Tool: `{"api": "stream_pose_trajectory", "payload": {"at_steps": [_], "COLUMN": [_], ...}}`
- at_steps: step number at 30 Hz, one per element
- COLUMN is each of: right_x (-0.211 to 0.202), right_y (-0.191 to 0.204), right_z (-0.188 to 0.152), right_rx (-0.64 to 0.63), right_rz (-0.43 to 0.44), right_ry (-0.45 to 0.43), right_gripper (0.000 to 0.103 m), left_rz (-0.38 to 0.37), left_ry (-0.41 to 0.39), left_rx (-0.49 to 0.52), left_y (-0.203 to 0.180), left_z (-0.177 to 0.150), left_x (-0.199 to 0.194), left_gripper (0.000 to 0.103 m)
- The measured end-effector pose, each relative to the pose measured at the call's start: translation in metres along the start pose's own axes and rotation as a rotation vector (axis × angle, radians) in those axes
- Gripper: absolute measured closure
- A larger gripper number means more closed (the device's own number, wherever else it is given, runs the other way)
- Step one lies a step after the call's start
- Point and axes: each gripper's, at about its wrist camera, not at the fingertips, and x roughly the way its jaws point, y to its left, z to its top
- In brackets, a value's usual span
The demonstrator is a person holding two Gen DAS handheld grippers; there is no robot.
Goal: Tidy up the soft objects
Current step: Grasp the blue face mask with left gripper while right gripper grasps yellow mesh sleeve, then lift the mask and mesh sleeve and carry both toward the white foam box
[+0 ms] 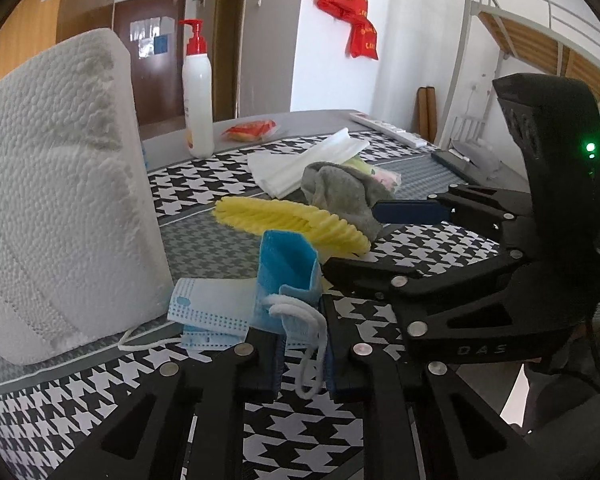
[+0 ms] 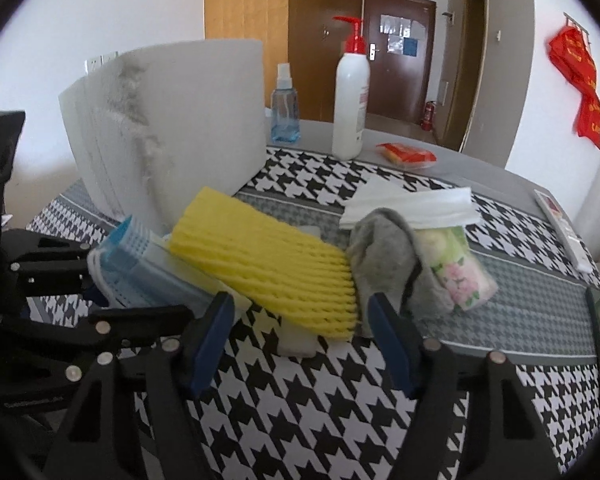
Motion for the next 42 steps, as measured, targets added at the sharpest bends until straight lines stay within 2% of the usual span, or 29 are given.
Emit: {"api": "stream_pose_trajectory", "payload": {"at_steps": [1,6,12,13,15,17,21,26,34,42], "right_x": [0.002,0.004,0.010,0.011,0.014,0.017,0.015,0.004,-0.014,-0.031], "right_y": [0.000,0.005,0.011,0.011,0.010,0.007,0.004,0.001,-0.004,0.002], "right_z": [0.001,0.003,0.010,0.011,0.014,0.016,0.015,0.014,0.011,0.010], "right_rx": [-0.002,-0.024,-0.056,-0.057,-0.051,-0.032,-0.012,0.022,0.078,0.072], "right_rz": [0.000,-0.006,-0.027,-0.028,-0.031,-0.038,-0.051,-0.039,-0.022,-0.027], "right_ry": [0.008,0.025,0.056,0.061,0.073,0.084,0.087,0.063,0.041,0.011], "right_gripper": [0.030,0.045,0.047,0.049,0.065,0.074,0.083,0.087,0.089,0.089], "left_rz": [-0.002,-0.014,-0.029,-0.034,-0.040,-0.040,-0.040,-0.056,-0.045,-0.018], "left_ry": [0.001,0.021,0.033,0.037,0.043,0.044,0.041,0.027,-0.011,-0.039], "left_rx": [0.000,0.006,0.011,0.008,-0.003,-0.008,-0.012,-0.031,-0.016,-0.008], "left_y": [0.000,0.002,0.002,0.002,0.004,0.005,0.005,0.006,0.000,-0.002], "left_z": [0.000,0.000,0.000,0.001,0.001,0.001,0.002,0.003,0.005,0.005], "left_x": [0.000,0.002,0.005,0.006,0.007,0.007,0.007,0.006,-0.007,-0.015], "left_gripper": [0.086,0.086,0.086,0.086,0.086,0.086,0.088,0.099,0.100,0.100]}}
